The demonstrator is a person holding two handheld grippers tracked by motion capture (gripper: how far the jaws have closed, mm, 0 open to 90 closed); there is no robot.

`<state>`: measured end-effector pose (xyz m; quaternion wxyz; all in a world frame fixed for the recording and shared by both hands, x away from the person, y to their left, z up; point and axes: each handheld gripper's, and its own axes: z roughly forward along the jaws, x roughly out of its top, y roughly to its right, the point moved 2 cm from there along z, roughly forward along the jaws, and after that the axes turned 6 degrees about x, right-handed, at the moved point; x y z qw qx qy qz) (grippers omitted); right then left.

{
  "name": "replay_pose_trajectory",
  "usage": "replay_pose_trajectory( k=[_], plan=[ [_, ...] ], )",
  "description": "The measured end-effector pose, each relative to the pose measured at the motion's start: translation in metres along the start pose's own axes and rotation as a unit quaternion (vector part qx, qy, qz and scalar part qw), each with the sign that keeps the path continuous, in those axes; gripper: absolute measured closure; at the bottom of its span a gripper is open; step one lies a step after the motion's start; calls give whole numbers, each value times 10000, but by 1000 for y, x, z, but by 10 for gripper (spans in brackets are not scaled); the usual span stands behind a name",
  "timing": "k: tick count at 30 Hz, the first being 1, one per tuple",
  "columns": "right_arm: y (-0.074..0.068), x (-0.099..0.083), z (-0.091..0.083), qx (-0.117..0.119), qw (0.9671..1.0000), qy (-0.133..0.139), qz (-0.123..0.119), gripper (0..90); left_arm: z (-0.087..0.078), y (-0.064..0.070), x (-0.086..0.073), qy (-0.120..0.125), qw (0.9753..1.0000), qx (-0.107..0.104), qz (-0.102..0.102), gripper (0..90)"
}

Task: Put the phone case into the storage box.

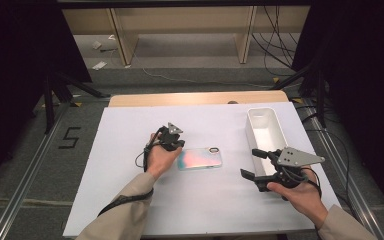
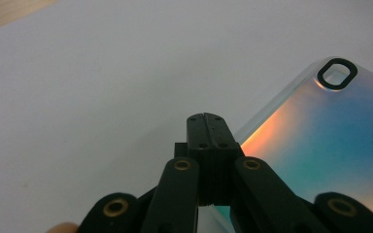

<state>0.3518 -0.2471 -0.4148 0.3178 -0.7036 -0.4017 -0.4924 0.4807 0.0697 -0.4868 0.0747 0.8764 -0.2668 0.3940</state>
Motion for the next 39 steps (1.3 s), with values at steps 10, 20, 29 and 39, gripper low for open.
replay_pose_trajectory(
  k=[10, 20, 29, 39],
  plan=[
    [0, 0, 0, 1, 10000, 2, -25, 223, 8, 1, 0, -96, 9999, 57, 56, 897],
    [0, 0, 0, 11, 10000, 4, -8, 223, 13, 0, -2, -215, 9997, 58, 28, 897],
    [1, -1, 0, 2, 10000, -9, 1, 223, 16, 0, -4, -323, 9995, -25, 28, 897],
    [1, -1, 0, -6, 10000, -19, -2, 223, 16, 1, -4, -421, 9991, -90, -9, 897]
  ],
)
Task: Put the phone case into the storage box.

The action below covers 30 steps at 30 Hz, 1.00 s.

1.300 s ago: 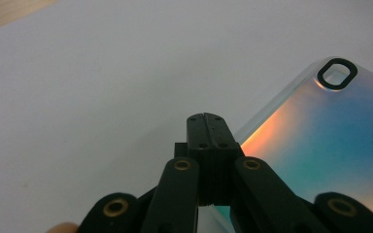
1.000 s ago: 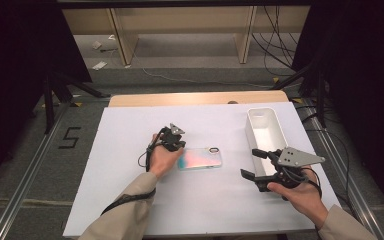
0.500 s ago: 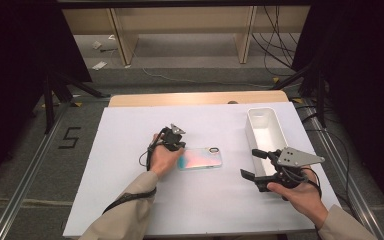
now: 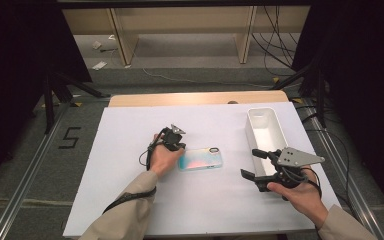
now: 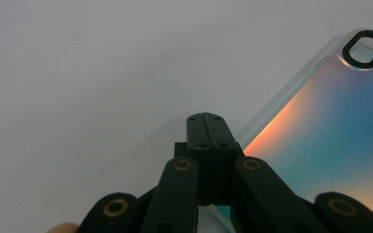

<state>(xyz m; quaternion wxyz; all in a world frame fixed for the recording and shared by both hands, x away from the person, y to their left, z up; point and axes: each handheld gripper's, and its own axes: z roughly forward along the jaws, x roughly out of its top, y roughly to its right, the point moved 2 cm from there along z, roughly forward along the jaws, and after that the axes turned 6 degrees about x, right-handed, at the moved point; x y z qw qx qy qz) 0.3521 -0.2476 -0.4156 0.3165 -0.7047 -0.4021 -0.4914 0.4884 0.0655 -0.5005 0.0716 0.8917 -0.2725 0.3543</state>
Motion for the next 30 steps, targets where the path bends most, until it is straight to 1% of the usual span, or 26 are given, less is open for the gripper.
replay_pose_trajectory(
  k=[3, 15, 16, 17, 18, 20, 26, 30],
  plan=[
    [0, 0, 0, -3, 10000, 0, -3, 223, -1, 1, -1, -43, 10000, -23, 7, 896],
    [0, 0, 0, -3, 10000, 4, 8, 223, -9, 7, -6, -134, 9997, -28, 206, 897],
    [0, 0, 0, -4, 10000, 5, 5, 223, -9, 8, -7, -136, 9996, -30, 239, 897],
    [0, 0, 0, 1, 10000, 10, 9, 223, -11, 10, -8, -149, 9994, -34, 312, 896],
    [0, 0, 0, 1, 10000, 10, 9, 223, -11, 10, -8, -149, 9994, -34, 312, 897],
    [0, 0, 1, 0, 10000, 14, 6, 223, -14, 12, -11, -173, 9989, -47, 425, 897],
    [1, 0, 1, 3, 10000, 13, 4, 224, -18, 14, -15, -201, 9987, -72, 467, 897],
    [1, 0, 2, 11, 10000, 16, -6, 224, -24, 18, -20, -231, 9981, -85, 572, 897]
  ],
)
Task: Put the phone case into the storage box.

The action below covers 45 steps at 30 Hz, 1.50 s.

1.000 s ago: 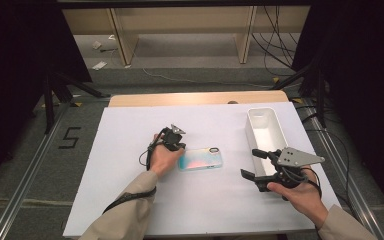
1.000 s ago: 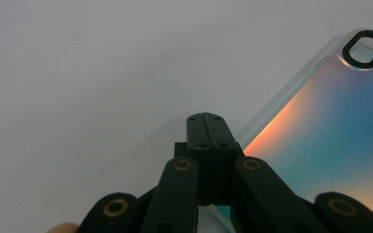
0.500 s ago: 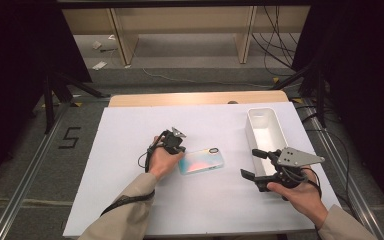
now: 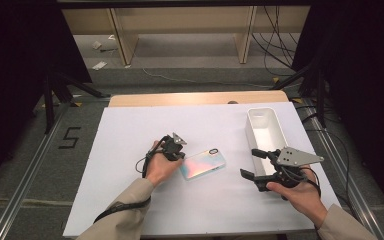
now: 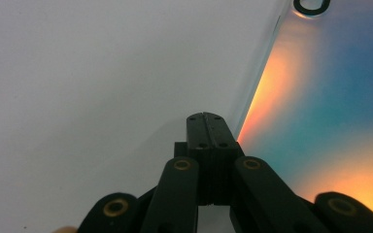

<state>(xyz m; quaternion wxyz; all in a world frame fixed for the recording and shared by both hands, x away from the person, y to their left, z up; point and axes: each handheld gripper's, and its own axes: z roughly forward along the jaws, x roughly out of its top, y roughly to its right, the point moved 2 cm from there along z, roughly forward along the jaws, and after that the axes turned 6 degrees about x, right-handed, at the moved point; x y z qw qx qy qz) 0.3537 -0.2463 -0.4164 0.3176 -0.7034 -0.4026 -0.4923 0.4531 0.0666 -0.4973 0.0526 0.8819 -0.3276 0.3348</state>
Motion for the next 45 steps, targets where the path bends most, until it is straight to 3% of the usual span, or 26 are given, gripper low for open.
replay_pose_trajectory(
  k=[6, 20, 29, 31, 33, 37, 39, 40, 41, 42, 43, 45],
  plan=[
    [0, 0, 1, 27, 10000, -18, 4, 224, -5, 5, -4, -31, 9999, 6, 157, 897],
    [0, 0, 2, 17, 10000, -26, 9, 224, -12, 13, -10, -59, 9995, -21, 306, 896],
    [0, -1, 2, 15, 10000, -52, -3, 224, -14, 13, -14, 4, 9997, -111, 236, 887],
    [0, -1, 2, 19, 10000, -52, 0, 223, -16, 9, -16, 20, 9997, -224, 68, 850],
    [0, 0, 2, 24, 10000, -43, -3, 223, -17, 7, -17, 18, 9997, -250, 44, 808],
    [0, 0, 2, 24, 10000, -15, 5, 223, -26, 0, -14, 265, 9993, -229, -110, 683],
    [0, 0, 2, 22, 10000, -41, 3, 223, -33, -3, -7, 558, 9972, -432, -250, 543],
    [0, 0, 2, 22, 10000, -41, 3, 223, -33, -3, -7, 558, 9972, -432, -250, 447],
    [0, 0, 2, 18, 10000, -49, -2, 223, -34, -3, -5, 580, 9964, -549, -273, 387],
    [0, 0, 2, 18, 10000, -49, -2, 223, -34, -2, -4, 545, 9963, -597, -278, 387],
    [0, 0, 2, 13, 10000, -35, -10, 222, -34, 2, -2, 591, 9959, -649, -221, 277],
    [0, 1, 1, 17, 10000, -33, -15, 222, -34, 4, 0, 542, 9961, -671, -177, 171]
  ],
)
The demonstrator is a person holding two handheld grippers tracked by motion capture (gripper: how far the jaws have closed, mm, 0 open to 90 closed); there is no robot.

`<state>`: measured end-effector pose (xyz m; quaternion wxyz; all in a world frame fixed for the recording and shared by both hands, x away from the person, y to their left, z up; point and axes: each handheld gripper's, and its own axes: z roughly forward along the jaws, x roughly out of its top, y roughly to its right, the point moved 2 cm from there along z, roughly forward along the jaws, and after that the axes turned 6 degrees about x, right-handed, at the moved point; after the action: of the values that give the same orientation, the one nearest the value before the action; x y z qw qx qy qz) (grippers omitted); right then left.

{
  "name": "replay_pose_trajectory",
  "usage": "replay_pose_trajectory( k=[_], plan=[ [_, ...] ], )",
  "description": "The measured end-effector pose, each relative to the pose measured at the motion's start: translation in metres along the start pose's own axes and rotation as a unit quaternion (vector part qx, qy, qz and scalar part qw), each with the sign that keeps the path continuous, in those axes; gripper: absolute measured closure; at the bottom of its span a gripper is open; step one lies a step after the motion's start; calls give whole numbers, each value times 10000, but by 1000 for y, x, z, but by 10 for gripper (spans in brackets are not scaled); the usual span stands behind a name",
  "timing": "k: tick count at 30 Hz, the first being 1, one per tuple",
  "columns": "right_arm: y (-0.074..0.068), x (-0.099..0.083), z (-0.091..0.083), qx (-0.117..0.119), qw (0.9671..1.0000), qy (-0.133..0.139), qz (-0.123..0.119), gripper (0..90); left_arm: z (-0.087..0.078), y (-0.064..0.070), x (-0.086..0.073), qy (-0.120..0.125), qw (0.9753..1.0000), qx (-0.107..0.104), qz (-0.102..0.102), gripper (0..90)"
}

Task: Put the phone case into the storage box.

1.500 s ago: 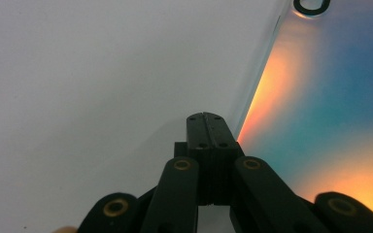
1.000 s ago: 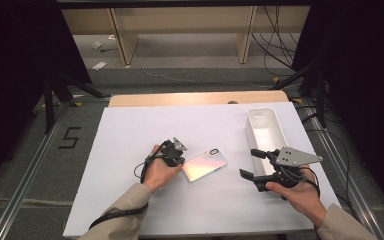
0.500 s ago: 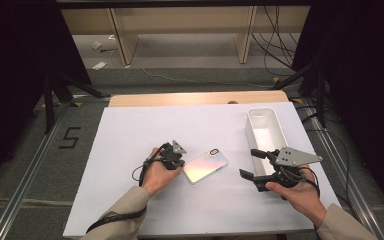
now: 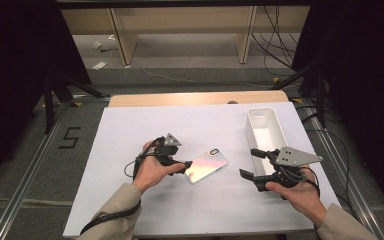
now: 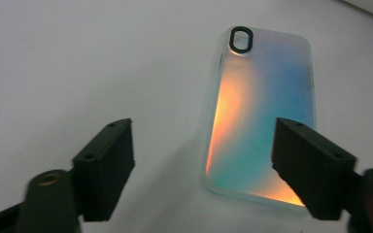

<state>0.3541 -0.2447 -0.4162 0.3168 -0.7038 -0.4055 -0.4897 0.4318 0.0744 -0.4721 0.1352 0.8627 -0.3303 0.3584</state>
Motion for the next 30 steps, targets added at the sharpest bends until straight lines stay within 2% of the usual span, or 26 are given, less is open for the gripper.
replay_pose_trajectory(
  k=[1, 2, 4, 6, 9, 13, 15, 19, 22, 23, 25, 26, 30],
  plan=[
    [0, 0, 0, 0, 10000, 0, 0, 222, 0, 2, 1, -36, 10000, -22, 36, 171],
    [0, 0, 0, -8, 10000, -1, 6, 221, 2, 6, 3, -143, 9997, -46, 179, 92],
    [0, 0, 0, -13, 10000, -7, 11, 220, 2, 8, 5, -179, 9995, -41, 248, 20],
    [0, -1, 1, -5, 10000, -27, -6, 220, 5, 12, 8, -277, 9989, 6, 386, 0],
    [1, -1, 1, -12, 10000, -19, -1, 220, 9, 16, 10, -369, 9984, 70, 414, 0],
    [0, -1, 1, -19, 10000, -23, -5, 219, 16, 25, 12, -590, 9956, 60, 725, 0],
    [0, -1, 1, -19, 10000, -28, -4, 219, 18, 27, 13, -620, 9951, 58, 764, 0],
    [0, -1, 1, -20, 10000, -30, -5, 219, 24, 35, 15, -815, 9918, 15, 989, 0],
    [1, 0, 1, -21, 10000, -26, -8, 219, 28, 40, 17, -960, 9894, -60, 1085, 0],
    [1, 0, 1, -21, 10000, -26, -8, 219, 28, 40, 17, -960, 9894, -60, 1085, 0],
    [1, 0, 1, -20, 10000, -25, -12, 219, 31, 43, 18, -1040, 9874, -41, 1190, 0],
    [1, 0, 1, -24, 10000, -15, -5, 219, 34, 45, 19, -1120, 9853, -16, 1288, 0],
    [1, 0, 1, -19, 10000, -14, -2, 219, 41, 49, 20, -1257, 9817, 12, 1431, 0]
  ],
)
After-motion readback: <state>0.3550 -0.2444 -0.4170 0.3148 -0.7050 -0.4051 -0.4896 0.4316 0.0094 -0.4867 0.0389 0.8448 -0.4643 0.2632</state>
